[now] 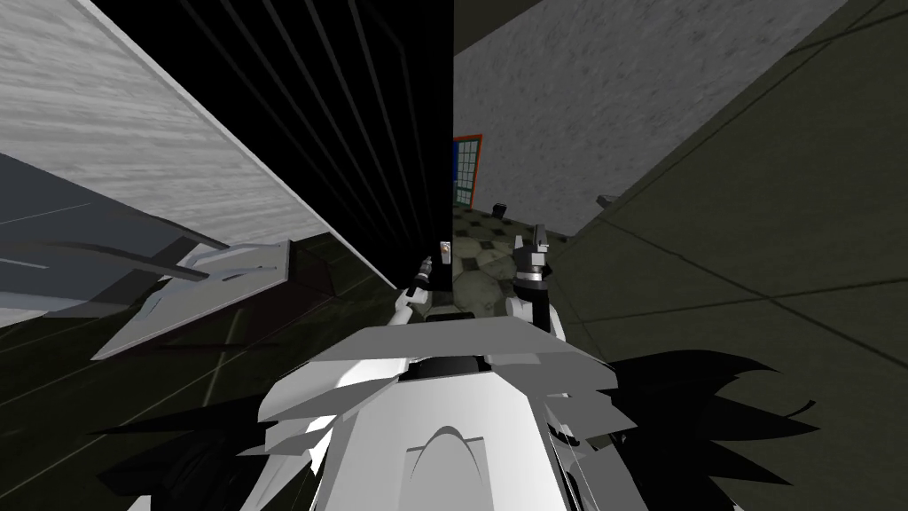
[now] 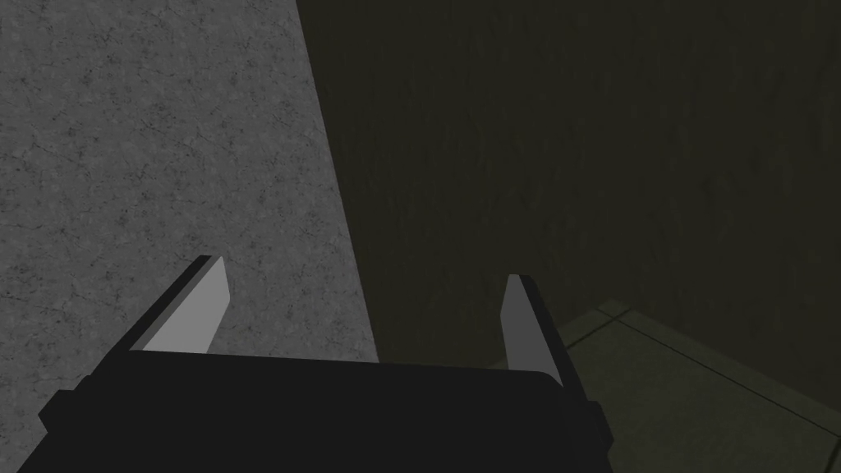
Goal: Push the door open
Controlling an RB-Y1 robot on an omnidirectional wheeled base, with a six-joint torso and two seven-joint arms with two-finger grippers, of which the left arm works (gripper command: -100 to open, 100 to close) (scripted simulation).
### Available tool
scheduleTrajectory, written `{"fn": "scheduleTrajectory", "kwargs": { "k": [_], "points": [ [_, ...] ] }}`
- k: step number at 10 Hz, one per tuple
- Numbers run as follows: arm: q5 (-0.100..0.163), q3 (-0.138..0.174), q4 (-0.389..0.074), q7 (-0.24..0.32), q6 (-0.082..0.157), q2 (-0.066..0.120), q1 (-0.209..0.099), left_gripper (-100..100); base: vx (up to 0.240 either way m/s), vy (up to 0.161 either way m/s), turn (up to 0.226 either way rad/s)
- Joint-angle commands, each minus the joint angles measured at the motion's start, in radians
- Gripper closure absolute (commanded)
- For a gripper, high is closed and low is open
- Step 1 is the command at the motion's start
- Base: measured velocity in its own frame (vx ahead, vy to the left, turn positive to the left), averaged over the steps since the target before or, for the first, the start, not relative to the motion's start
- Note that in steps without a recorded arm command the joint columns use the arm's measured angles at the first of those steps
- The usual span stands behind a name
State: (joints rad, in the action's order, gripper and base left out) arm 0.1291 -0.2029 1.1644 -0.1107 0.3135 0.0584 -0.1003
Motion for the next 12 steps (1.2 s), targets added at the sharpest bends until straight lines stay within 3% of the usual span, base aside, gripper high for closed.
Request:
{"fn": "scheduleTrajectory", "kwargs": {
  "k": [1, 4, 5, 7, 10, 12],
  "points": [
    [-0.002, -0.004, 0.007, -0.01, -0.005, -0.015, 0.005, -100, -0.211, 0.031, 0.071],
    [-0.007, -0.011, 0.023, -0.03, -0.014, -0.084, 0.016, -100, -0.243, -0.025, 0.06],
    [-0.007, -0.012, 0.025, -0.033, -0.015, -0.098, 0.018, -100, -0.168, -0.094, 0.045],
    [-0.007, -0.009, 0.017, -0.031, -0.006, -0.061, 0.017, -100, 0.004, -0.005, -0.01],
    [-0.008, -0.003, 0.01, -0.033, -0.002, -0.038, 0.011, -100, 0.191, 0.044, -0.02],
    [-0.009, 0.002, 0.005, -0.036, 0.002, -0.034, 0.007, -100, 0.221, -0.05, -0.016]
  ]
}}
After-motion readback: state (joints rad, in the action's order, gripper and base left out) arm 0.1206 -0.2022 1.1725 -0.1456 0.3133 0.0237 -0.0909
